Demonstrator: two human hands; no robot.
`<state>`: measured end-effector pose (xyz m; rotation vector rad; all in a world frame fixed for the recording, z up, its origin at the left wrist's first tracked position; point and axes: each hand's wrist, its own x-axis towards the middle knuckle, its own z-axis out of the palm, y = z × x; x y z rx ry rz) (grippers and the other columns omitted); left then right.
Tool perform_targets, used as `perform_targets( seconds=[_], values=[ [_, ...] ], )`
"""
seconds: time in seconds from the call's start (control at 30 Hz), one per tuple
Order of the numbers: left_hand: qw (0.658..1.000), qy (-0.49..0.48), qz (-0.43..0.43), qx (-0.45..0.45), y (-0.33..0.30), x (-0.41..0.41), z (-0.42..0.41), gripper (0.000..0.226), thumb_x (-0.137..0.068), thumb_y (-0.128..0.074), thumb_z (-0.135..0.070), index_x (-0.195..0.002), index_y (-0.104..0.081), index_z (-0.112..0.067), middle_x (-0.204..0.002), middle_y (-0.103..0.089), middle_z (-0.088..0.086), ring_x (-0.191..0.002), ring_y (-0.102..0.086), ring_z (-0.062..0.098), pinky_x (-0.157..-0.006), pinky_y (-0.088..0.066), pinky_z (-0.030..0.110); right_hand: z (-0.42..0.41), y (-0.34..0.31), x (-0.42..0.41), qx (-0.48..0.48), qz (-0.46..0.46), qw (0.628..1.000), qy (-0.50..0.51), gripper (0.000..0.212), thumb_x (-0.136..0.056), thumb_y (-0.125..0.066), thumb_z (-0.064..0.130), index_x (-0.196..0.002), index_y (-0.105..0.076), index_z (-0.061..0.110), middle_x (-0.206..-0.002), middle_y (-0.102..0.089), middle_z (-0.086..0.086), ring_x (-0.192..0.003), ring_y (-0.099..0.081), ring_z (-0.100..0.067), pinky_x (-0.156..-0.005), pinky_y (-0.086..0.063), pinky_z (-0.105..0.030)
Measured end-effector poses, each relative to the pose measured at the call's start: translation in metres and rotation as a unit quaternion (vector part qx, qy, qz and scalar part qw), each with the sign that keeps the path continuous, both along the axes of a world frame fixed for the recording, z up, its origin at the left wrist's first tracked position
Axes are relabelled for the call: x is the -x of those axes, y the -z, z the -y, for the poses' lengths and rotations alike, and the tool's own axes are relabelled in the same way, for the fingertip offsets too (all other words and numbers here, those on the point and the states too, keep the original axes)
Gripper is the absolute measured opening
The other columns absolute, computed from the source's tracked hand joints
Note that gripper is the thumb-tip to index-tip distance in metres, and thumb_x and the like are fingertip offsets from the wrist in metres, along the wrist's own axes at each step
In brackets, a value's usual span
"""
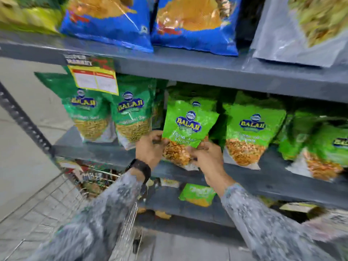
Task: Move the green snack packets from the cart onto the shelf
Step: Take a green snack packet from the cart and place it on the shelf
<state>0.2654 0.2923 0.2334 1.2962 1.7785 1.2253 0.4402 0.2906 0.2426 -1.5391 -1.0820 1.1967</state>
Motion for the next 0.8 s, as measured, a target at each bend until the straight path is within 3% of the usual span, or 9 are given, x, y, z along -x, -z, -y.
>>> perform_targets(
  seconds=[0.03, 0.13, 0.27, 0.4, 0.5, 0.57, 0.67, 0.73, 0.8],
  values=[
    [1.000, 0.001, 0.002, 0.017, 0.008, 0.000, -0.009, 0.021, -0.087, -0.075, -0.008, -0.107, -0.079, -0.008, -0.099, -0.078, 0.023, -0.093, -0.075, 0.036, -0.082, -0.059, 0.036, -0.004, 0.009, 0.000, 0.010, 0.009, 1.000, 0.005, 0.024, -0.069, -0.086, 0.014, -0.078, -0.069, 0.001, -0.092, -0.074, -0.031, -0.087, -0.073, -0.043, -0.083, -0.056, -0.067],
    [0.999, 0.023, -0.015, 0.032, 0.025, 0.005, -0.017, 0.022, -0.089, -0.074, -0.008, -0.110, -0.077, -0.005, -0.105, -0.076, 0.029, -0.078, -0.061, 0.016, -0.073, -0.045, 0.024, -0.011, 0.025, -0.001, 0.030, 0.004, 0.999, 0.016, 0.027, -0.071, -0.086, 0.005, -0.067, -0.063, 0.017, -0.071, -0.067, -0.007, -0.080, -0.072, -0.037, -0.086, -0.058, -0.063],
    [0.999, 0.042, -0.016, 0.017, 0.023, 0.009, -0.012, 0.029, -0.091, -0.073, -0.014, -0.119, -0.075, -0.010, -0.106, -0.079, 0.015, -0.090, -0.072, 0.024, -0.088, -0.060, 0.041, -0.007, 0.027, -0.003, 0.006, -0.023, 0.998, 0.057, 0.025, -0.074, -0.082, 0.004, -0.090, -0.070, 0.020, -0.080, -0.077, 0.000, -0.091, -0.077, -0.029, -0.089, -0.062, -0.051],
    [0.999, 0.040, -0.033, -0.002, 0.009, 0.024, 0.010, 0.038, -0.093, -0.071, -0.024, -0.130, -0.070, -0.018, -0.105, -0.080, 0.002, -0.103, -0.076, 0.020, -0.095, -0.059, 0.038, 0.014, 0.010, 0.011, -0.156, 0.120, 0.976, 0.092, 0.024, -0.081, -0.074, 0.011, -0.088, -0.063, 0.031, -0.078, -0.075, 0.015, -0.077, -0.071, -0.001, -0.072, -0.054, -0.031],
    [0.997, 0.004, -0.067, -0.044, 0.001, 0.059, 0.043, 0.040, -0.093, -0.069, -0.034, -0.133, -0.067, -0.029, -0.116, -0.078, -0.005, -0.106, -0.074, 0.010, -0.095, -0.060, 0.035, 0.027, -0.005, 0.050, -0.324, 0.241, 0.915, 0.001, 0.023, -0.083, -0.073, 0.011, -0.101, -0.066, 0.024, -0.097, -0.073, 0.006, -0.091, -0.069, -0.013, -0.082, -0.055, -0.029],
    [0.986, -0.035, -0.145, -0.070, 0.001, 0.092, 0.074, 0.048, -0.094, -0.066, -0.038, -0.142, -0.058, -0.033, -0.132, -0.072, -0.007, -0.115, -0.069, 0.009, -0.097, -0.058, 0.034, 0.036, -0.007, 0.088, -0.397, 0.308, 0.857, -0.112, 0.035, -0.085, -0.071, 0.013, -0.119, -0.064, 0.017, -0.117, -0.068, 0.000, -0.110, -0.062, -0.017, -0.097, -0.047, -0.026],
    [0.950, -0.122, -0.286, -0.038, 0.022, 0.159, 0.131, 0.064, -0.095, -0.062, -0.037, -0.154, -0.040, -0.031, -0.149, -0.058, -0.002, -0.130, -0.057, 0.019, -0.101, -0.052, 0.037, 0.058, 0.012, 0.161, -0.398, 0.397, 0.762, -0.322, 0.069, -0.088, -0.066, 0.027, -0.151, -0.040, 0.021, -0.155, -0.045, -0.005, -0.145, -0.040, -0.023, -0.118, -0.035, -0.031],
    [0.934, -0.173, -0.309, 0.040, 0.048, 0.202, 0.176, 0.072, -0.093, -0.062, -0.033, -0.159, -0.033, -0.025, -0.157, -0.048, 0.002, -0.139, -0.049, 0.025, -0.109, -0.047, 0.040, 0.079, 0.037, 0.214, -0.363, 0.429, 0.706, -0.430, 0.081, -0.088, -0.063, 0.032, -0.159, -0.025, 0.024, -0.167, -0.028, -0.008, -0.157, -0.024, -0.030, -0.124, -0.027, -0.042],
    [0.923, -0.203, -0.296, 0.136, 0.081, 0.235, 0.217, 0.073, -0.093, -0.063, -0.030, -0.159, -0.034, -0.020, -0.157, -0.047, 0.006, -0.140, -0.049, 0.031, -0.111, -0.045, 0.041, 0.097, 0.069, 0.257, -0.308, 0.453, 0.660, -0.514, 0.085, -0.087, -0.064, 0.033, -0.160, -0.020, 0.026, -0.169, -0.023, -0.008, -0.157, -0.021, -0.031, -0.125, -0.026, -0.047]
  ],
)
